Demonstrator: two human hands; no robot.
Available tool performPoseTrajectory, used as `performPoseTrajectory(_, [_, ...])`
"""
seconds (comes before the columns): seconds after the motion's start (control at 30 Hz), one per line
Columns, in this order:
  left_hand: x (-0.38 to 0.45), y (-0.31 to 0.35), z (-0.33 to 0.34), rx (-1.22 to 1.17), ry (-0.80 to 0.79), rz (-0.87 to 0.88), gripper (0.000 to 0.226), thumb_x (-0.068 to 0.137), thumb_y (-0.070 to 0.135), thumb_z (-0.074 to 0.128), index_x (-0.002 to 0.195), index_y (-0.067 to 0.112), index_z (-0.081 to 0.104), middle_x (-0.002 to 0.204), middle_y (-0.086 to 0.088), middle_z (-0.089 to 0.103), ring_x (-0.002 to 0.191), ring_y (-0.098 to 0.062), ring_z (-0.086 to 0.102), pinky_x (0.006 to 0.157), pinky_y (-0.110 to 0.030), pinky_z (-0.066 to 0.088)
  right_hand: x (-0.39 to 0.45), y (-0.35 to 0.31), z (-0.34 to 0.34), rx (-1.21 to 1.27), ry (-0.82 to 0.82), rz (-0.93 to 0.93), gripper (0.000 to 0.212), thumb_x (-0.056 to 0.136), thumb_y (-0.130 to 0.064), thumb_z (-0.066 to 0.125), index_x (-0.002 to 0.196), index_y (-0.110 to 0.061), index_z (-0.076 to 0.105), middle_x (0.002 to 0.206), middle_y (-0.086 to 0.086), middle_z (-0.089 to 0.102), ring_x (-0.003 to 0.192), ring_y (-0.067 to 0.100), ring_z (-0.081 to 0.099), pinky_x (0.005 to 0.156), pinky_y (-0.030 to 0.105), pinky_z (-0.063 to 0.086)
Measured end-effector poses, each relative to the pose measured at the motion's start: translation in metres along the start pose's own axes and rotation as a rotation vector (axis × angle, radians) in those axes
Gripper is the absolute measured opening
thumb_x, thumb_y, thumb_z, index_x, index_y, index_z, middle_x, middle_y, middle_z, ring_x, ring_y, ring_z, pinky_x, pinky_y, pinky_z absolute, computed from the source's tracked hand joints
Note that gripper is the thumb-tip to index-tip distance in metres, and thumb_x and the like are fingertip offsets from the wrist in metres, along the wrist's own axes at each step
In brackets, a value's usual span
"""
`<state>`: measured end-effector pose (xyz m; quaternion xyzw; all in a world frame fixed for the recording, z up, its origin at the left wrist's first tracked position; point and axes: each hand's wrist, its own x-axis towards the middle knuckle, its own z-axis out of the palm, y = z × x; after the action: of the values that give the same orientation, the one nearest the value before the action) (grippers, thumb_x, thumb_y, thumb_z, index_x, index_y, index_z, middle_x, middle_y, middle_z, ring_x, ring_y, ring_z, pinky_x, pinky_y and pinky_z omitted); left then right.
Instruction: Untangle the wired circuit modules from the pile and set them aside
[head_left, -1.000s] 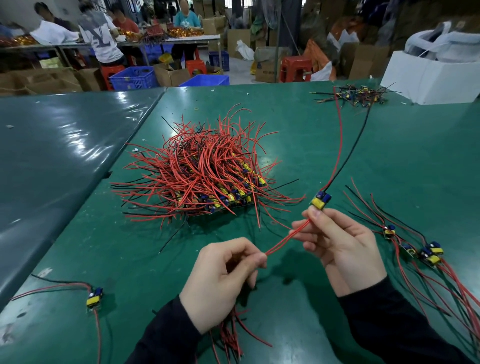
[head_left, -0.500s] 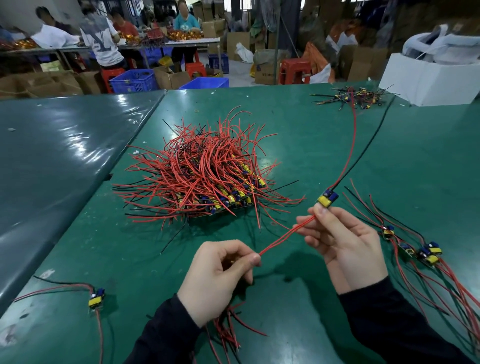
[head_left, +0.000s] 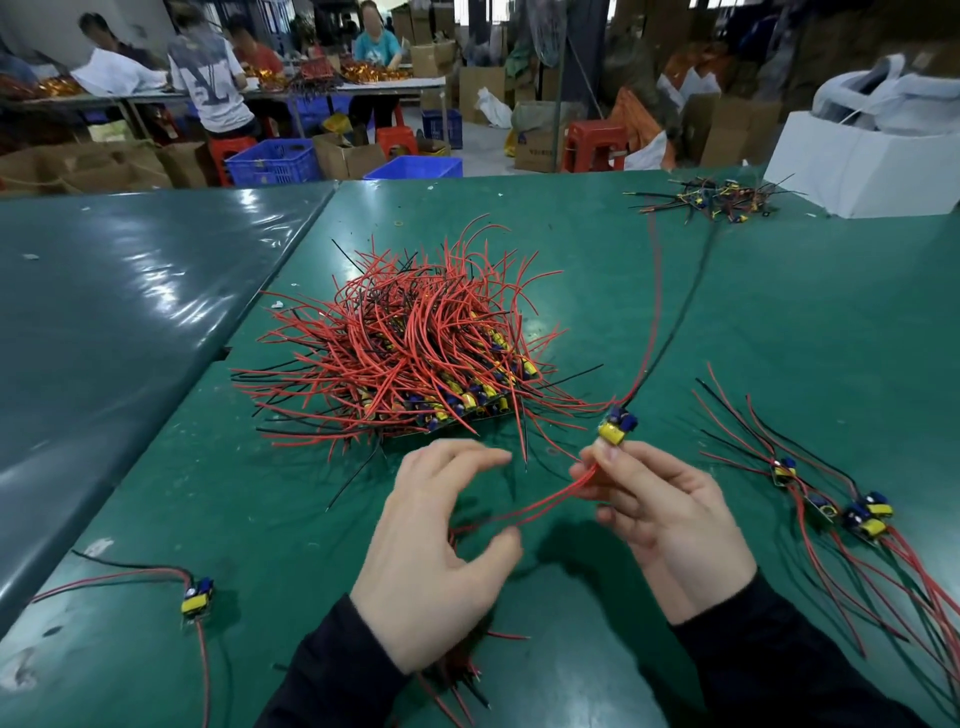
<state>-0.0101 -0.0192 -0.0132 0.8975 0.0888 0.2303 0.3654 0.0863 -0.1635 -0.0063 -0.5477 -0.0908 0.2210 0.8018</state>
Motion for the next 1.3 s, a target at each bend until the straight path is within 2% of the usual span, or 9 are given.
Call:
performPoseTrajectory(0.07, [-0.001, 0.007, 0.001, -0.121, -0.088, 0.041, 0.037, 0.072, 0.04, 0.055, 0.102, 0.022, 0.07, 0.108, 0.014, 0.064, 0.111, -0.001, 0.054, 0.097, -0.017, 0.036, 0.0, 0.004, 0.001, -0.056, -0.034, 0.025, 0.02, 0.047, -0.034, 0.072, 0.061, -0.019, 0.076, 0.069, 0.0, 0.072, 0.06, 0.0, 0.06, 0.057, 0.018, 0.04])
performPoseTrajectory(0.17, [-0.003, 0.015, 0.008, -0.404, -0.119, -0.008, 0.023, 0.085, 0.033, 0.058, 0.081, 0.016, 0.074, 0.083, 0.009, 0.073, 0.084, -0.002, 0.066, 0.08, -0.023, 0.048, 0.0, 0.011, 0.002, -0.112, -0.102, -0.031, 0.02, 0.048, -0.027, 0.079, 0.063, -0.014, 0.076, 0.068, -0.002, 0.069, 0.061, 0.002, 0.052, 0.064, 0.025, 0.034])
performPoseTrajectory(0.23, [-0.002, 0.018, 0.014, -0.481, -0.077, -0.047, 0.024, 0.085, 0.027, 0.058, 0.073, 0.012, 0.072, 0.072, 0.004, 0.072, 0.072, -0.005, 0.064, 0.071, -0.024, 0.049, -0.001, 0.016, 0.002, -0.108, -0.144, -0.079, 0.012, 0.054, -0.011, 0.082, 0.064, -0.009, 0.075, 0.066, -0.002, 0.063, 0.065, 0.007, 0.054, 0.066, 0.024, 0.039])
performPoseTrajectory(0.33, [0.0, 0.019, 0.018, -0.581, -0.054, -0.11, 0.023, 0.083, 0.025, 0.058, 0.069, 0.011, 0.069, 0.061, -0.001, 0.067, 0.061, -0.006, 0.058, 0.062, -0.02, 0.046, -0.001, 0.022, 0.003, -0.055, -0.141, -0.136, 0.008, 0.066, -0.012, 0.07, 0.061, -0.007, 0.073, 0.064, -0.001, 0.059, 0.071, 0.013, 0.058, 0.07, 0.023, 0.045])
performPoseTrajectory(0.47, [-0.001, 0.018, 0.02, -0.57, -0.014, -0.106, 0.02, 0.082, 0.023, 0.06, 0.065, 0.016, 0.068, 0.053, -0.001, 0.06, 0.054, -0.006, 0.054, 0.057, -0.02, 0.043, -0.002, 0.021, 0.005, -0.042, -0.135, -0.098, 0.005, 0.061, -0.015, 0.074, 0.061, -0.01, 0.075, 0.063, -0.003, 0.061, 0.069, 0.009, 0.058, 0.071, 0.023, 0.043])
performPoseTrajectory(0.63, [-0.004, 0.02, 0.024, -0.484, 0.026, -0.097, 0.02, 0.081, 0.03, 0.06, 0.067, 0.017, 0.067, 0.05, -0.003, 0.058, 0.049, -0.012, 0.049, 0.05, -0.031, 0.039, 0.004, 0.014, 0.003, 0.054, -0.02, 0.134, 0.024, 0.039, -0.016, 0.083, 0.061, -0.008, 0.075, 0.067, 0.003, 0.065, 0.065, 0.014, 0.045, 0.063, 0.024, 0.036])
performPoseTrajectory(0.87, [-0.009, 0.02, 0.029, -0.452, -0.013, -0.104, 0.02, 0.081, 0.031, 0.061, 0.067, 0.017, 0.067, 0.05, -0.004, 0.06, 0.046, -0.011, 0.047, 0.047, -0.029, 0.037, 0.021, -0.004, -0.011, 0.211, 0.156, 0.201, 0.01, 0.056, -0.02, 0.069, 0.054, -0.011, 0.073, 0.065, -0.006, 0.067, 0.054, 0.003, 0.045, 0.05, 0.013, 0.036])
performPoseTrajectory(1.1, [-0.008, 0.02, 0.029, -0.507, -0.038, -0.122, 0.025, 0.08, 0.029, 0.061, 0.063, 0.013, 0.067, 0.049, -0.004, 0.06, 0.048, -0.013, 0.05, 0.05, -0.025, 0.039, 0.025, -0.005, -0.014, 0.252, 0.224, 0.196, 0.026, 0.058, -0.019, 0.067, 0.08, -0.006, 0.067, 0.058, -0.007, 0.064, 0.055, 0.003, 0.043, 0.052, 0.013, 0.036])
performPoseTrajectory(1.3, [-0.014, 0.011, 0.026, -0.609, -0.13, -0.235, 0.023, 0.076, 0.027, 0.061, 0.057, 0.015, 0.066, 0.045, -0.002, 0.055, 0.044, -0.017, 0.051, 0.052, -0.025, 0.04, 0.036, -0.031, -0.039, 0.407, 0.286, 0.012, 0.015, 0.071, -0.029, 0.063, 0.064, -0.018, 0.072, 0.06, -0.012, 0.059, 0.055, 0.001, 0.045, 0.051, 0.012, 0.038])
